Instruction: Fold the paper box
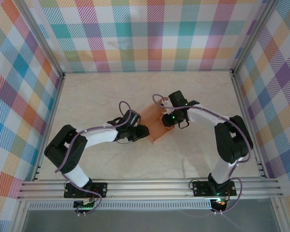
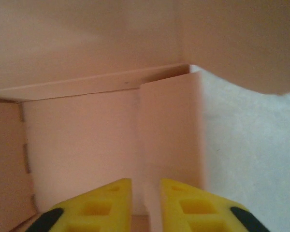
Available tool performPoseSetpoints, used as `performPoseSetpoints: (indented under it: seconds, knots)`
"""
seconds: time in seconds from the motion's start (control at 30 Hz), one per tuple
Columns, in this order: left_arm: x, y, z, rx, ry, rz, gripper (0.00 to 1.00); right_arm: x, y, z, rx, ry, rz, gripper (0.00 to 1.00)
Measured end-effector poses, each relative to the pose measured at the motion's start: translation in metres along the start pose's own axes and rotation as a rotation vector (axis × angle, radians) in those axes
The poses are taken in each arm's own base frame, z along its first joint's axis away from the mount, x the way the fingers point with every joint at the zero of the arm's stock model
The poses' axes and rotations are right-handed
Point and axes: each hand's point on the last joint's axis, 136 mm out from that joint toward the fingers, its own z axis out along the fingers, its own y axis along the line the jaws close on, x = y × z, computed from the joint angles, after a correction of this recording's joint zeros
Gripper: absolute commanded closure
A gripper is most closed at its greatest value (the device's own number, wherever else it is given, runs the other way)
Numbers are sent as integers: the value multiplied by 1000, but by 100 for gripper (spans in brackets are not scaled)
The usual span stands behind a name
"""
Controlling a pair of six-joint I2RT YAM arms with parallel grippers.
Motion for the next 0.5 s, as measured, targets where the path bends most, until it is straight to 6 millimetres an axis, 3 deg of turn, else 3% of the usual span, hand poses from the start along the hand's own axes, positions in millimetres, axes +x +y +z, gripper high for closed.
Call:
performPoseSetpoints:
  seconds: [0.13,0.23,0.43,0.5]
  knots:
    - [-2,-3,2,1,0,1,57,-4,3,-17,-10,-58,13,66]
    - [-3,-3,3,0,0,0,57,-5,-10,-25,4,-98,61,64]
    - [-3,-4,2,-1,1,1,57,-1,-46,-25,37,-101,183,67]
    - [-3,-3,2,-2,2,1,57,1,-49,-17,27,-81,203,70]
